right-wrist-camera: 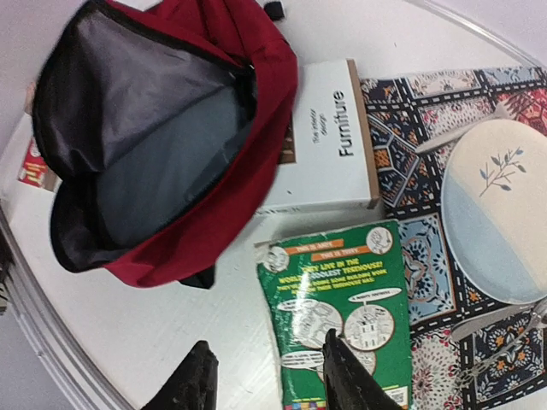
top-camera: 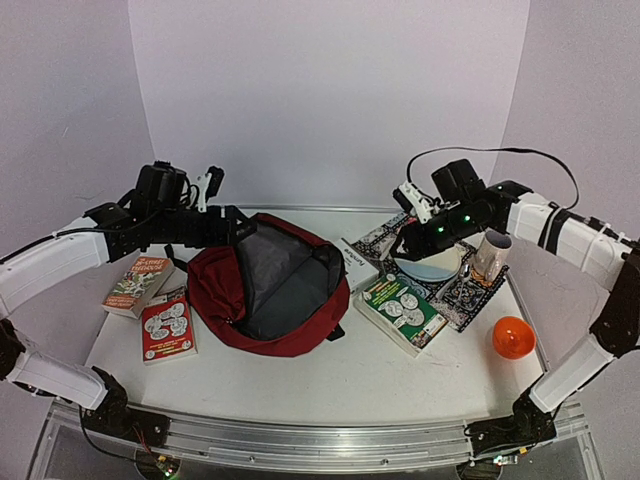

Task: Pack the student bag
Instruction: Pick up the book from the center of the board.

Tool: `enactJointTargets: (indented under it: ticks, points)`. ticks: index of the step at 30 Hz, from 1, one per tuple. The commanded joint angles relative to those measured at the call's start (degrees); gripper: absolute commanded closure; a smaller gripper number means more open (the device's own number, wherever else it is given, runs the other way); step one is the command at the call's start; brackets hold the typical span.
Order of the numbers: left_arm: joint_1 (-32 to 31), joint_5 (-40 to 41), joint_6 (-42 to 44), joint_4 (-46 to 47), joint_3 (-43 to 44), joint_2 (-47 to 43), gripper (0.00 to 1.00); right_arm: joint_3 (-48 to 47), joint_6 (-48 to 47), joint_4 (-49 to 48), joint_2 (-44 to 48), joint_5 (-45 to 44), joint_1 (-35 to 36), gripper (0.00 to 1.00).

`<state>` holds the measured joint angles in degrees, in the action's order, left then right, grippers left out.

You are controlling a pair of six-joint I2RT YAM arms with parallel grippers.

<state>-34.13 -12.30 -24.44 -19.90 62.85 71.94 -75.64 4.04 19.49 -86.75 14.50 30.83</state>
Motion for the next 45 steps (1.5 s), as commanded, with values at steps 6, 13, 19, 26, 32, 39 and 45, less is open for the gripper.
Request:
enactJointTargets:
  ticks: [6, 13, 19, 26, 32, 39, 45]
  points:
    - [0.0, -2.3, -0.4, 2.1, -2.5, -1.9, 0.19, 2.8, -3.5, 2.2, -10.5, -5.6, -4.0, 0.21]
    - [-0.1, -3.2, -0.5, 2.0, -3.6, -1.8, 0.19, 0.8, -7.2, 2.2, -17.9, -7.3, -4.3, 0.03]
    - [-0.1, -3.7, -0.6, 2.0, -3.9, -1.2, 0.19, 0.3, -5.4, 2.2, -20.7, -9.1, -4.0, 0.02]
    - [-0.2, -3.1, -0.5, 2.0, -4.2, -0.8, 0.19, 1.6, -1.8, 3.2, -16.0, -17.0, 0.5, 0.02]
    - [-0.3, 0.3, -1.3, 2.0, -5.1, -1.8, 0.19, 2.6, 6.6, 4.4, -14.3, -31.3, 11.9, 0.02]
    - [-0.1, 6.1, -1.9, 1.8, -6.1, -3.6, 0.17, 0.0, 16.6, 9.9, -21.9, -47.2, 22.8, 0.02]
    - [-0.1, 7.6, -2.8, 1.7, -6.5, -4.2, 0.16, -4.8, 26.3, 16.6, -31.3, -58.9, 26.8, 0.03]
